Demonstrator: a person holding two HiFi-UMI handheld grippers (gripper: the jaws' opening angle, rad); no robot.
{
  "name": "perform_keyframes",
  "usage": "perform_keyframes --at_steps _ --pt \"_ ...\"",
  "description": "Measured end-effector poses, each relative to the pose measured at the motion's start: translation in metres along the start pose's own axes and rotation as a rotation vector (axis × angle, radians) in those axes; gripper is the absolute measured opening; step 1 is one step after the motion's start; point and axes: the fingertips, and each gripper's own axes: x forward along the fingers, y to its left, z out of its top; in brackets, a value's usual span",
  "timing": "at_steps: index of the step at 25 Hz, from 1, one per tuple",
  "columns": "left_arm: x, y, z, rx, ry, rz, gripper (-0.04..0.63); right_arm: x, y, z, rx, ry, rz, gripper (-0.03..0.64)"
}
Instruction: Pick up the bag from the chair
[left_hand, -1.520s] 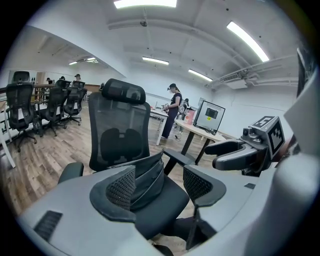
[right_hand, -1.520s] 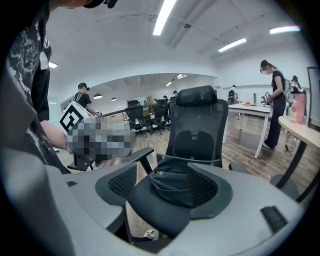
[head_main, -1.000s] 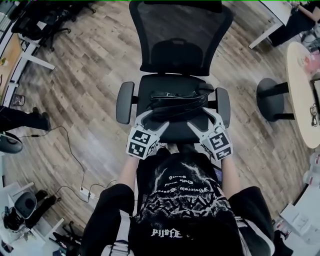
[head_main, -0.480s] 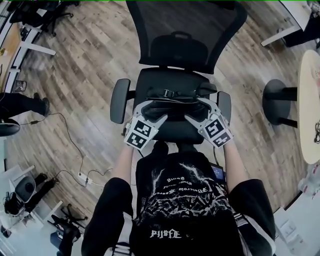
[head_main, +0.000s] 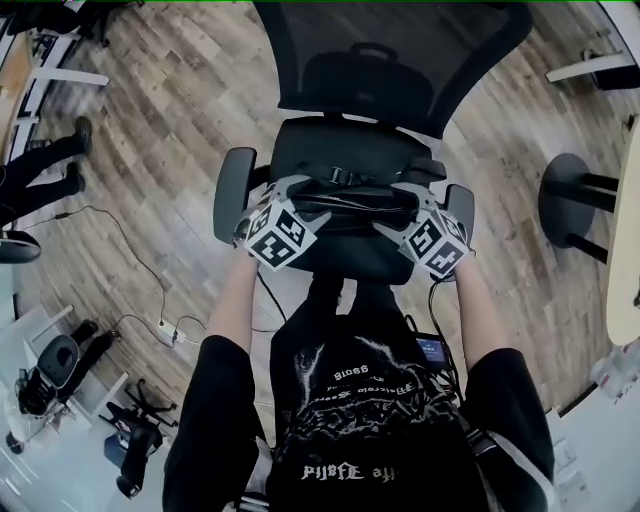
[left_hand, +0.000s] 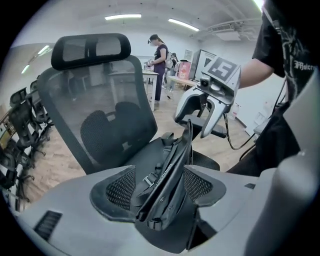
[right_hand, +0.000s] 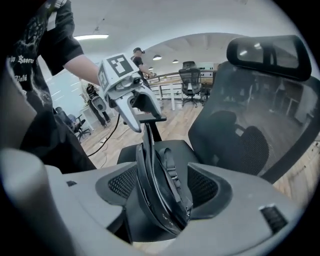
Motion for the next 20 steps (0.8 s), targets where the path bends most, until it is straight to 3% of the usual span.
perform_keyframes --at_steps 5,11,13,15,17,20 --pt "0.021 0.008 -0.024 -0.018 0.075 -0.098 0.307 0.026 0.001 -0.014 -0.041 0.066 0.096 0.317" --pt "0.042 0.023 -0.056 0.036 0.184 -0.099 0.307 0.048 -0.002 -0.038 -0.085 0.14 0.129 0.317" --pt "0.047 0.022 -0.061 0.006 0.201 -0.154 0.307 0.052 -0.005 -0.046 -0.092 0.159 0.135 0.316" --pt "0.05 0.01 -0.07 -0.016 0.265 -0.267 0.307 0.055 -0.008 -0.053 -0.095 0.174 0.135 0.318" --pt "0.053 -0.002 -0.081 -0.001 0.32 -0.346 0.307 0.058 -0.014 -0.056 -0.089 0.174 0.117 0.301" --pt "0.061 -0.003 -0.092 -0.021 0.311 -0.326 0.307 0.061 -0.017 -0.057 -0.08 0.174 0.109 0.301"
